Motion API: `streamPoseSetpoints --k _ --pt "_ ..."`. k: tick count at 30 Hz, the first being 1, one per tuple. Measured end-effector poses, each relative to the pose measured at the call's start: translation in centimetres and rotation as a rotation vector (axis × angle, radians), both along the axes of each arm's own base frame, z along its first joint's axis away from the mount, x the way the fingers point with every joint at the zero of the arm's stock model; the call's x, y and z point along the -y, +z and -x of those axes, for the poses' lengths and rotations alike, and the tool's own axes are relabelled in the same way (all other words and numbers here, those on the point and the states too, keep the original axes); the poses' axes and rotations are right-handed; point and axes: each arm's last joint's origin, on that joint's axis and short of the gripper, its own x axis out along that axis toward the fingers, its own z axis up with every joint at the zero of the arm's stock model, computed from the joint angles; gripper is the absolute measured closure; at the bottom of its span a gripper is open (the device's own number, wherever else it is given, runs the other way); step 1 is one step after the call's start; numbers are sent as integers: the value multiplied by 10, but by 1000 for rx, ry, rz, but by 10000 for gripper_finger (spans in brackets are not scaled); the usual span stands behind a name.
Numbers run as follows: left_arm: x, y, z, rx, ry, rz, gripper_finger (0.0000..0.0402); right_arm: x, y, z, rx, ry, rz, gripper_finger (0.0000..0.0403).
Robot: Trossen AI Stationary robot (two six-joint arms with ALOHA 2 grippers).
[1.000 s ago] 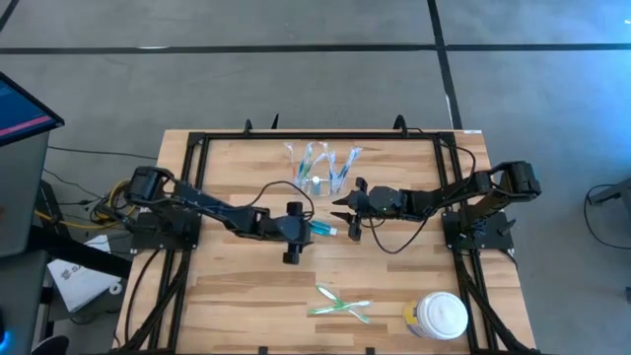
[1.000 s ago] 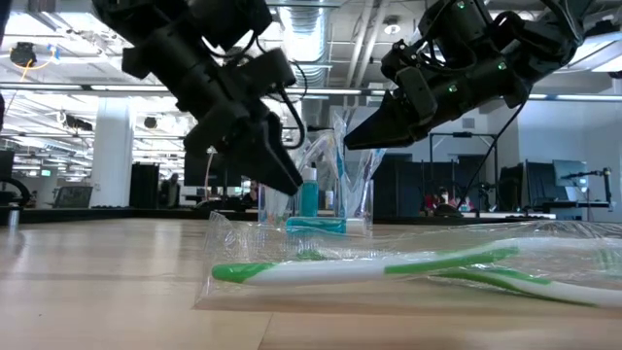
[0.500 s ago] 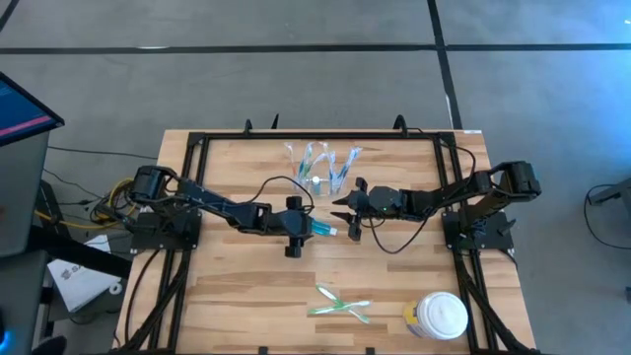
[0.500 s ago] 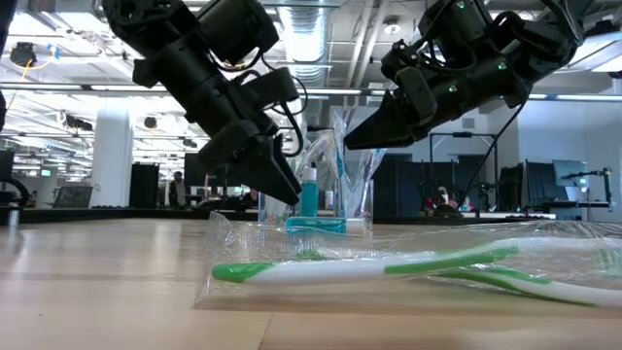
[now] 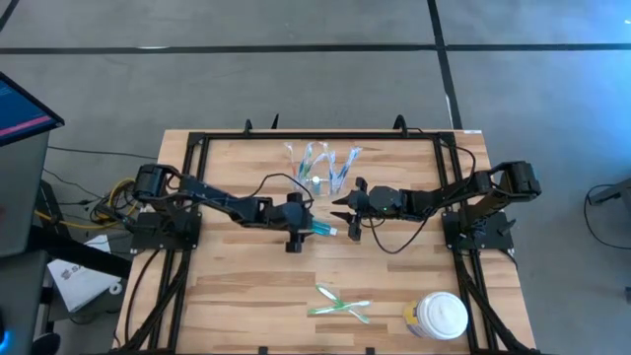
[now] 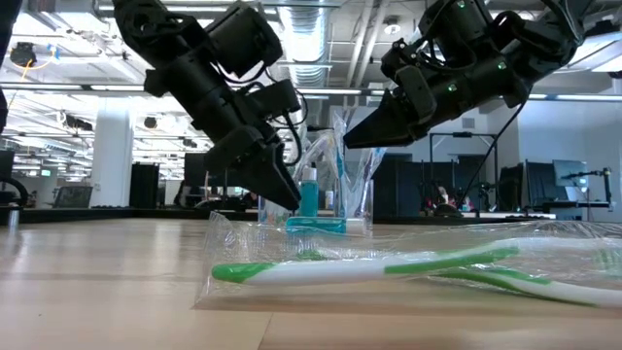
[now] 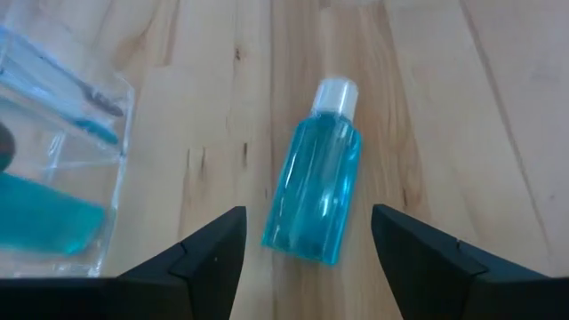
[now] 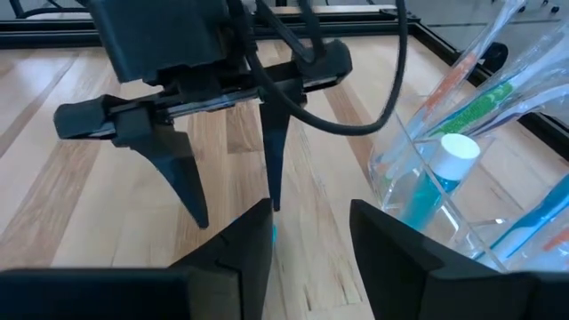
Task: Pick & Place toothbrushing station
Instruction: Put the blue mouthwash into the transparent organizer
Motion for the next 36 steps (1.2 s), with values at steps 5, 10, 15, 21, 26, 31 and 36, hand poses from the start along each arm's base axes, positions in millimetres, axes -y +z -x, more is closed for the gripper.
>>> streamPoseSetpoints --k 5,10,15,21,26,31,36 --pt "0 -5 -3 -1 -21 8 164 0 1 0 3 0 0 264" --pt "0 -18 -7 -20 -35 4 164 0 1 -1 5 0 1 266" --pt "1 -22 -20 -24 -54 -15 164 0 1 0 2 2 6 263" --pt "1 -31 -28 -30 -43 -26 168 0 1 0 0 3 8 264" --pt "1 -34 -29 -35 -41 -23 185 0 0 0 -5 3 8 268" --pt "1 -26 -22 -78 -39 -31 201 0 0 0 -7 4 11 268" --pt "-1 -25 -19 -105 -30 -21 218 0 0 0 -8 6 15 270"
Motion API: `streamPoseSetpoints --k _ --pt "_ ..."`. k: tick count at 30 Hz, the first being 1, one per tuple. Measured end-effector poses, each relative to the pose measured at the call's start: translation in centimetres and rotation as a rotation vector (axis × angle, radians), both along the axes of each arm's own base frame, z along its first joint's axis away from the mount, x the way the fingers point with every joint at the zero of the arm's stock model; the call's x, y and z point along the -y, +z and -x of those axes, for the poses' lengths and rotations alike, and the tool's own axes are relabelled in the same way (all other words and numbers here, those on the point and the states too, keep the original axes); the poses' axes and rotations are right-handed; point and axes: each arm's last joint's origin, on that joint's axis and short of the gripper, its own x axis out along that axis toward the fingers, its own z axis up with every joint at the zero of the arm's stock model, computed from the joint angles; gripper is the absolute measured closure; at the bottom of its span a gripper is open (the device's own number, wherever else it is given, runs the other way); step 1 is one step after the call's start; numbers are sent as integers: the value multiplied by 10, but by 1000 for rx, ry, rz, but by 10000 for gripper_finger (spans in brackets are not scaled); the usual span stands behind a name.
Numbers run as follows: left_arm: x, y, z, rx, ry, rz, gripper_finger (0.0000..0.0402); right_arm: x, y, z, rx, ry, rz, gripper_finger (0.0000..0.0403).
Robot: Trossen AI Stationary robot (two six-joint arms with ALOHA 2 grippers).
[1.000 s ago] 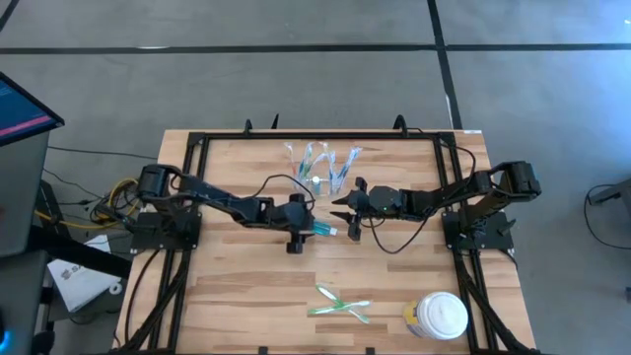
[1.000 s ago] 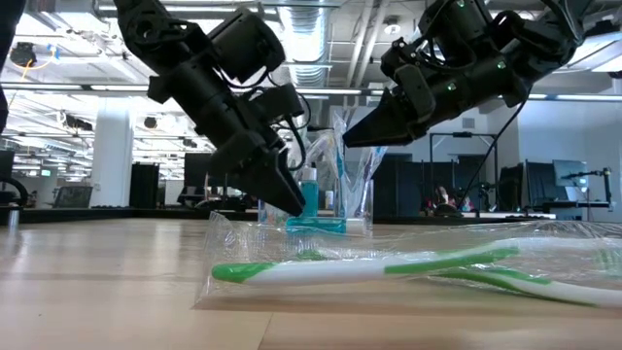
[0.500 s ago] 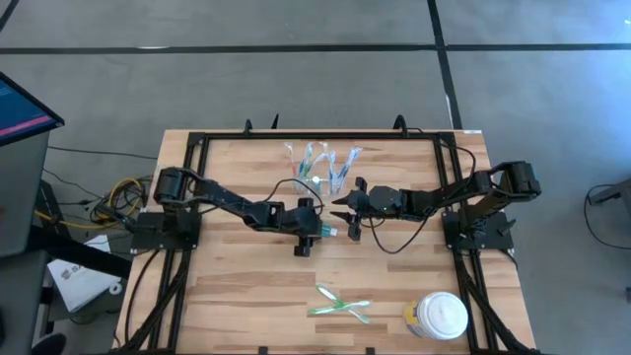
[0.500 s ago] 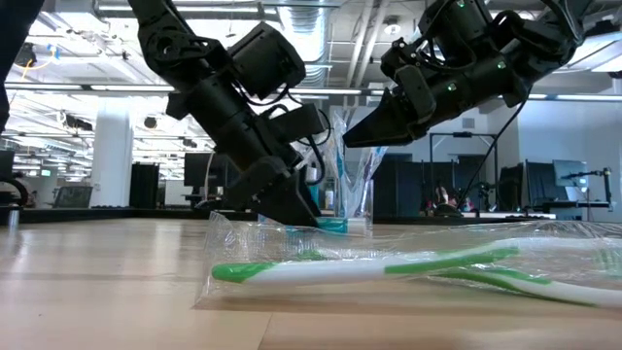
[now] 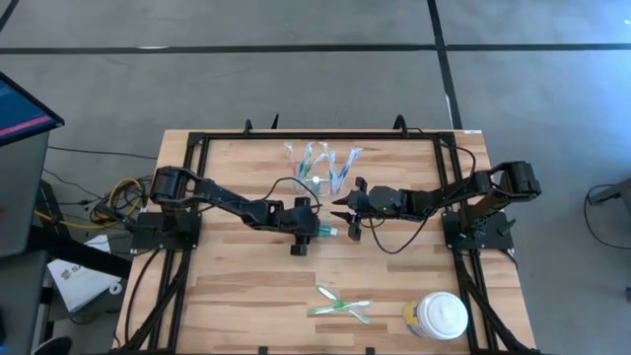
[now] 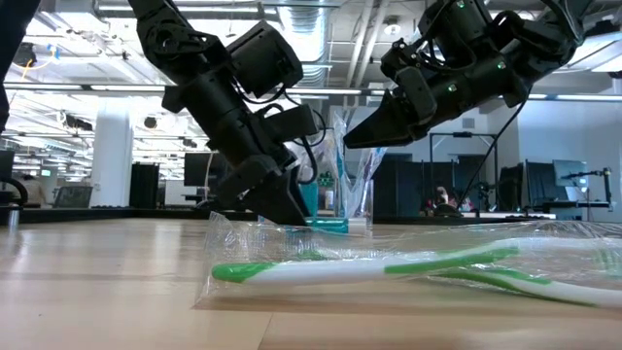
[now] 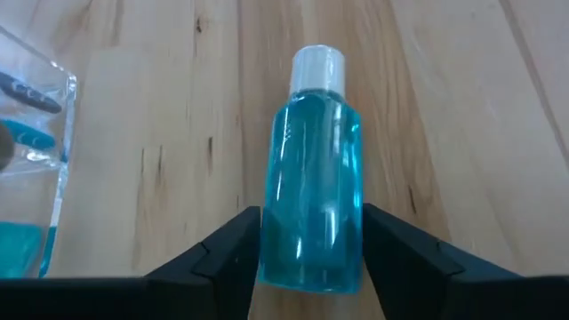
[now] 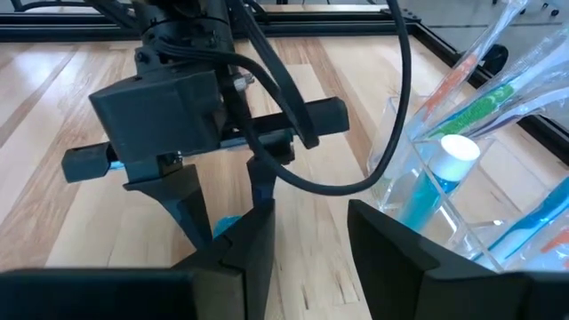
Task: Pick & Place toothbrushing station
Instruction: Put the blue mouthwash into the transparent organizer
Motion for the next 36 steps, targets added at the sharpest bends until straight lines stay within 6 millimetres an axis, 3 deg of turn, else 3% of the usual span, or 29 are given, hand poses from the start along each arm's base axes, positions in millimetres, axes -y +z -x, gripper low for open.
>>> streamPoseSetpoints --k 8,29,36 --pt "0 0 0 2 9 8 255 0 0 0 0 0 0 270" --pt "2 1 0 14 34 33 260 0 0 0 0 2 0 274" --pt "2 16 3 51 64 64 260 0 0 0 1 2 -1 274"
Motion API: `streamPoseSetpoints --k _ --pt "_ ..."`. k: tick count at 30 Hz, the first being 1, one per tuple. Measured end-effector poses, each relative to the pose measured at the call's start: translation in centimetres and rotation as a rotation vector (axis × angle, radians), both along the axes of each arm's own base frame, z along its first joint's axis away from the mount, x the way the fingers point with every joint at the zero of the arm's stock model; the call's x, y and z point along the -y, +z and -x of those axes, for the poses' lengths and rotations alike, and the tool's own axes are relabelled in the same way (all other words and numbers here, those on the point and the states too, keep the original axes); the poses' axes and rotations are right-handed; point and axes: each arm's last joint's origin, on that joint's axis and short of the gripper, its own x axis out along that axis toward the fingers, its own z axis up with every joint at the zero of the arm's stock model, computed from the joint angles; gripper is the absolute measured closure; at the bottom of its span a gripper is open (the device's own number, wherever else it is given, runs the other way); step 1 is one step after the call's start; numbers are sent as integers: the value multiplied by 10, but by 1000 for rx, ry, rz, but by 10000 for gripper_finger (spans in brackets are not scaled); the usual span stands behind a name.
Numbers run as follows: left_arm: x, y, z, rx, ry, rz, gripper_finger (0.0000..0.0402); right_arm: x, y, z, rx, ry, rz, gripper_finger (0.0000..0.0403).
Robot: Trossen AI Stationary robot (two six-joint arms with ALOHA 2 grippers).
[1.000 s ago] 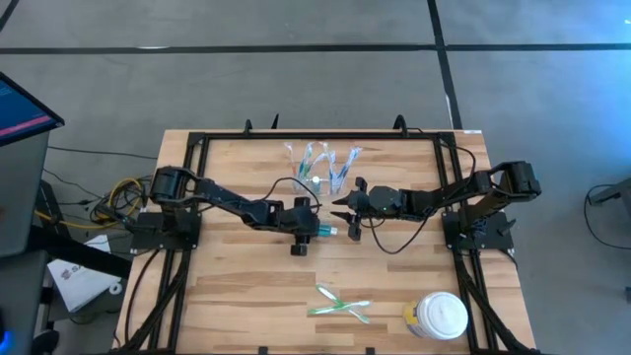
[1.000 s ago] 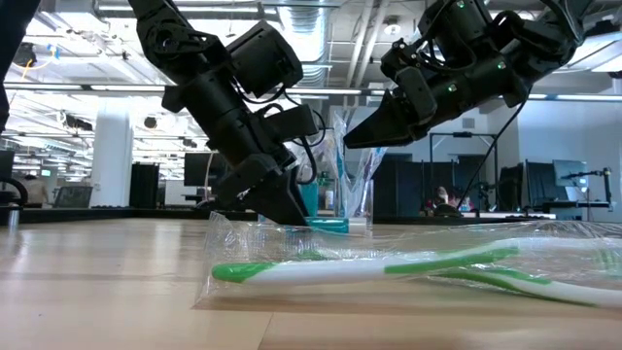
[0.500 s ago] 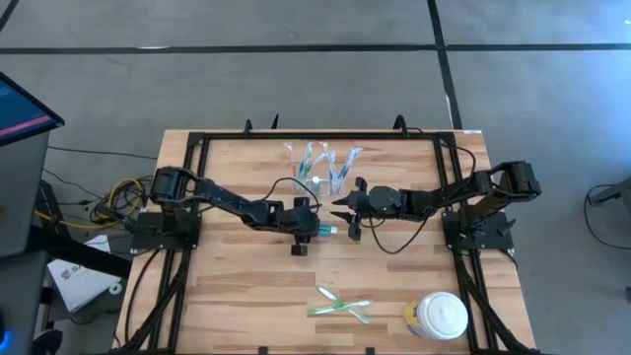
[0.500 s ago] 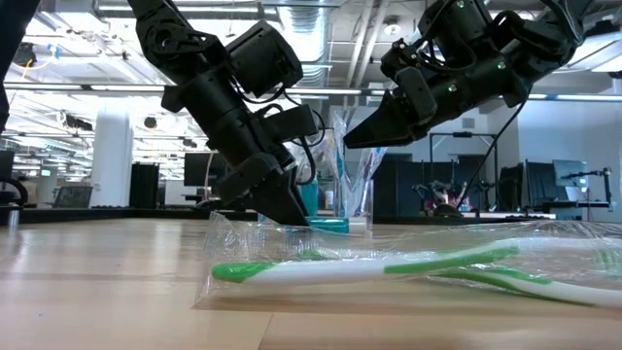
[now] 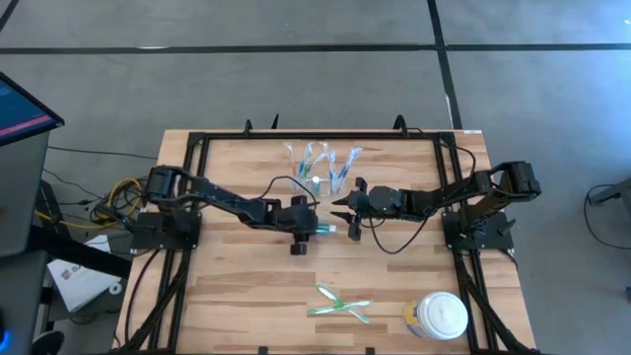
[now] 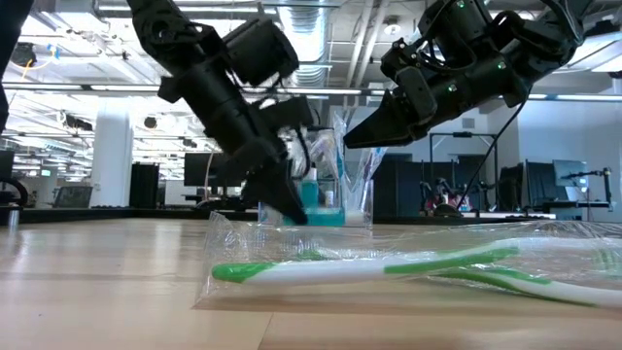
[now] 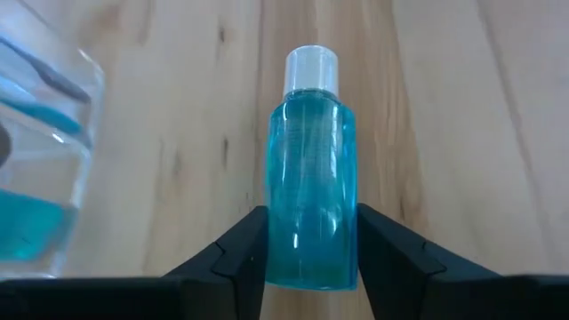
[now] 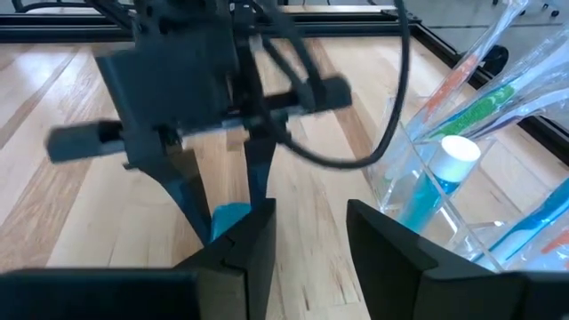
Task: Pick & Place toothbrushing station
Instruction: Put the blue mouthwash into the transparent organizer
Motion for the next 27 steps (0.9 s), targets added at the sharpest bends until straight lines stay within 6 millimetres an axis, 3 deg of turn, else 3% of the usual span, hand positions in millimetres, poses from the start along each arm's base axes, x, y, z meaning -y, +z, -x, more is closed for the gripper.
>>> streamPoseSetpoints --k 9,27 --pt "2 25 3 71 -1 -4 260 -1 1 -1 15 34 -14 271" --pt "2 36 6 98 5 -9 261 -3 30 7 124 103 -27 261"
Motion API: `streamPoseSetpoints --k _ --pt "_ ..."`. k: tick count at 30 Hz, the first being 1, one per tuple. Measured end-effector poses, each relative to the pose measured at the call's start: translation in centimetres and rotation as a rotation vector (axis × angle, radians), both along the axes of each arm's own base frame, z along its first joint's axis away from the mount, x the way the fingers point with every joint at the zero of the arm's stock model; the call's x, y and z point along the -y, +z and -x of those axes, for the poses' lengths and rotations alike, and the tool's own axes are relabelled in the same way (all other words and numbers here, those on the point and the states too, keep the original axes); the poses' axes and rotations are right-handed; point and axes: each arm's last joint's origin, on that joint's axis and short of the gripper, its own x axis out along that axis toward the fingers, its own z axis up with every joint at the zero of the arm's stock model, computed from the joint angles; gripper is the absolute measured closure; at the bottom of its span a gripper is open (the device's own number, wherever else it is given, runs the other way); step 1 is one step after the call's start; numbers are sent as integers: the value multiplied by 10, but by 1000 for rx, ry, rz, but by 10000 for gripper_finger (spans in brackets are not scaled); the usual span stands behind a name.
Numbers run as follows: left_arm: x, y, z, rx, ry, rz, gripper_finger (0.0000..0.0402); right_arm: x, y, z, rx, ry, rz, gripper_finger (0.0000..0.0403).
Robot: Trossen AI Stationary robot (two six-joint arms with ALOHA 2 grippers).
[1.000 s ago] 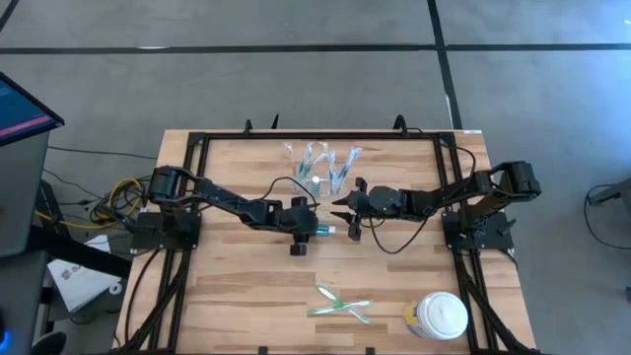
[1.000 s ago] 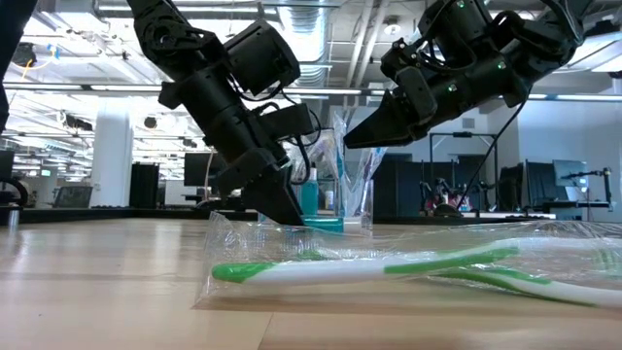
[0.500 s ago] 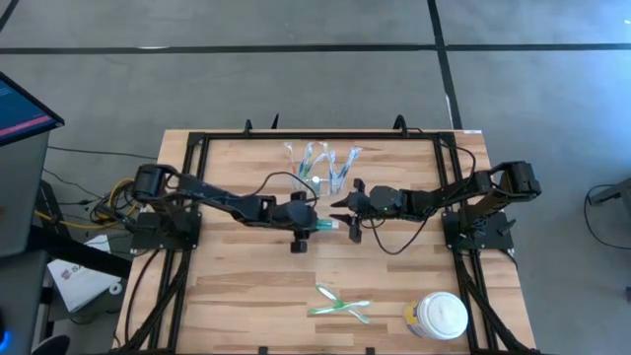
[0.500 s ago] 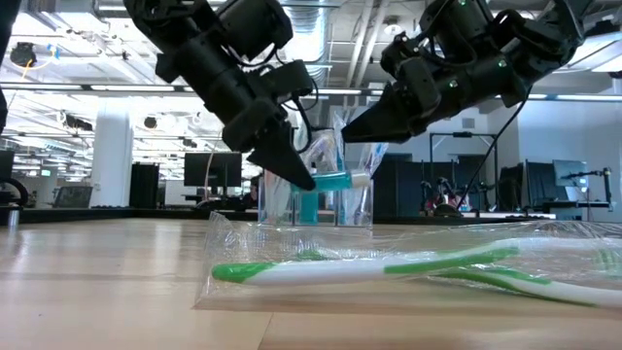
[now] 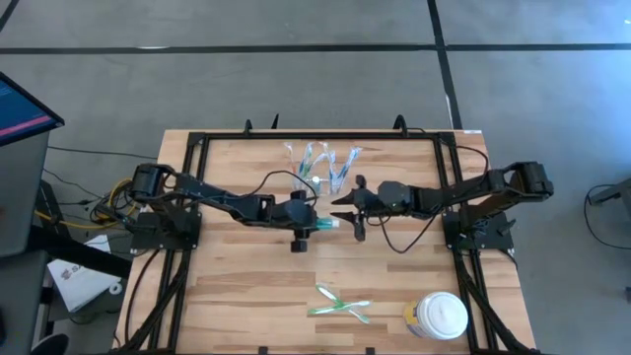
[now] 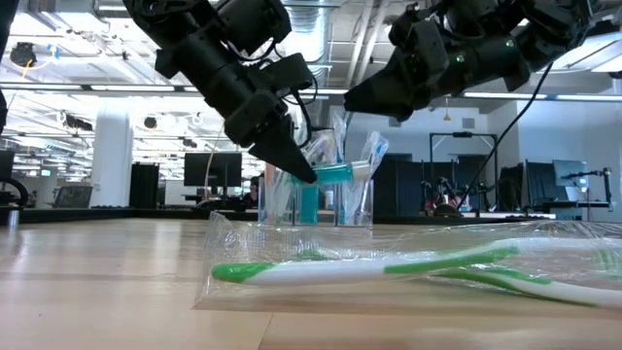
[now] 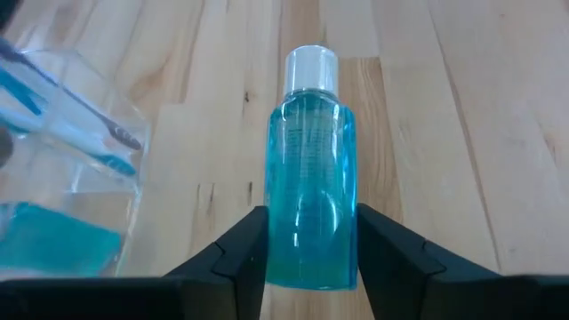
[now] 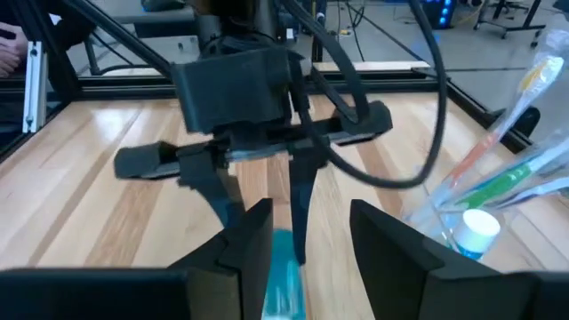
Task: Pick & Place toothbrushing station
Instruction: Put the blue mouthwash into the transparent organizer
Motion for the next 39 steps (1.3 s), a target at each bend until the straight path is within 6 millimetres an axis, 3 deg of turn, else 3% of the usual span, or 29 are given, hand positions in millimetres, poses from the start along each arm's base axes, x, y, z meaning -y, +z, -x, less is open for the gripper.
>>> streamPoseSetpoints --k 17,39 --pt "-2 74 26 222 13 0 261 0 7 2 37 5 -1 253" --pt "-2 74 26 220 6 1 261 -2 12 3 72 73 -15 241"
